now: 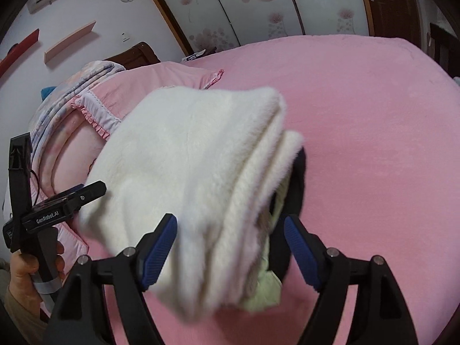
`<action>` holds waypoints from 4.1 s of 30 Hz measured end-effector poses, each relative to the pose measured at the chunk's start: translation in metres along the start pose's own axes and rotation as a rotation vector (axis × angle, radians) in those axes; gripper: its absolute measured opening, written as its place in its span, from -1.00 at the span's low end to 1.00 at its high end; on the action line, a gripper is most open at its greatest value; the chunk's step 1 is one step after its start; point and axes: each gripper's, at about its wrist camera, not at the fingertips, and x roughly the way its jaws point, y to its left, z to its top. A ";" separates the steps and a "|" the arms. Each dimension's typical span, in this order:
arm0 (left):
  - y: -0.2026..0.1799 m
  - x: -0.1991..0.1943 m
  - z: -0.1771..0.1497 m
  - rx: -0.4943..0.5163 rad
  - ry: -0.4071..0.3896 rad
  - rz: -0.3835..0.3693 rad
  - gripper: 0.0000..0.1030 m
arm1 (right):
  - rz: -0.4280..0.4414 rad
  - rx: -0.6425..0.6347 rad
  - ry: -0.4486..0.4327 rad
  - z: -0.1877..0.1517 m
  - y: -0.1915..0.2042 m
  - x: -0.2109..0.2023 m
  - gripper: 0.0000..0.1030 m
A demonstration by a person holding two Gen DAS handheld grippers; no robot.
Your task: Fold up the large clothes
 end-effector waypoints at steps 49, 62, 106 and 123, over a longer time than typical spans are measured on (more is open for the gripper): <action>-0.245 -0.368 -0.320 -0.054 -0.191 -0.107 0.99 | -0.242 -0.056 -0.219 -0.267 -0.019 -0.411 0.50; -0.282 -0.385 -0.361 0.010 -0.216 -0.040 0.99 | -0.265 -0.001 -0.202 -0.305 -0.044 -0.418 0.50; -0.297 -0.385 -0.395 0.026 -0.124 0.012 0.99 | -0.319 -0.111 -0.204 -0.337 -0.023 -0.427 0.50; -0.298 -0.386 -0.397 0.015 -0.119 0.012 0.99 | -0.319 -0.109 -0.205 -0.338 -0.022 -0.426 0.50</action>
